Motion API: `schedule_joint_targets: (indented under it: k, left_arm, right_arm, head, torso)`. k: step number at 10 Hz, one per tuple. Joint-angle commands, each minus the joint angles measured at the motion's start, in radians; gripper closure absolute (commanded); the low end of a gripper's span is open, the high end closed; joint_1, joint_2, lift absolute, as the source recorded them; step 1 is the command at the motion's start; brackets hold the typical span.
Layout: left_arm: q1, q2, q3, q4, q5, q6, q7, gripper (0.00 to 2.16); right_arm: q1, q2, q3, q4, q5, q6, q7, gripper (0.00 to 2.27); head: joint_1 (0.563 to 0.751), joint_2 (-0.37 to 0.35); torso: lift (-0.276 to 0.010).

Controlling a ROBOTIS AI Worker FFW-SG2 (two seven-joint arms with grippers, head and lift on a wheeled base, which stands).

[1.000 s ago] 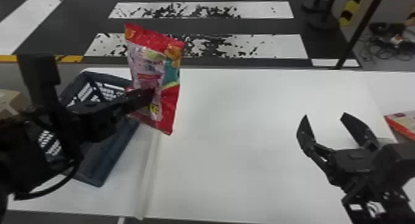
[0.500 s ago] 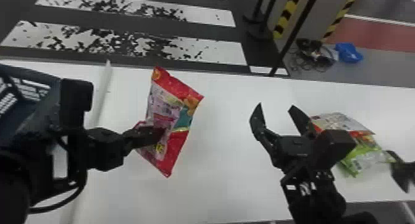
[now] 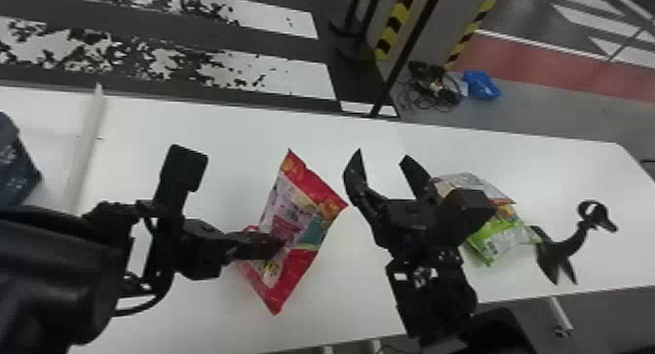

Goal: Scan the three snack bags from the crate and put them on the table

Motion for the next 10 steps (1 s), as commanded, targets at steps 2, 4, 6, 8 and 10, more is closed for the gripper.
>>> schedule_joint_targets:
  k: [2,4,6,8,10]
  left_arm:
    - [-0.028,-0.011,-0.066,0.12,-0.022,-0.077,0.038,1.91]
    - [-0.028,-0.011,-0.112,0.153,-0.022,-0.123,0.117,1.33]
    - [-0.03,-0.011,-0.109,0.14,-0.049,-0.145,0.153,0.0]
    - [-0.016,-0.011,-0.058,0.088,-0.03,-0.145,0.147,0.03]
    - [0.029,-0.011,-0.001,-0.018,-0.007,-0.145,0.153,0.03]
  right_arm:
    - [-0.011,0.003,0.0,0.01,-0.009,0.0,0.001,0.13]
    - [-0.026,0.005,0.006,0.021,-0.01,0.006,0.005,0.13]
    - [-0.026,0.003,0.002,0.027,-0.014,0.006,0.005,0.13]
    - [-0.026,0.0,-0.006,0.027,-0.015,0.006,0.005,0.13]
    - [-0.026,0.0,-0.011,0.027,-0.021,0.006,0.007,0.13]
  head:
    - [0.695,-0.35]
    - [0.695,-0.35]
    - [0.695,-0.35]
    - [0.695,-0.35]
    - [0.695,-0.35]
  torso:
    - [-0.094]
    - [-0.094]
    - [-0.094]
    - [-0.094]
    - [-0.094]
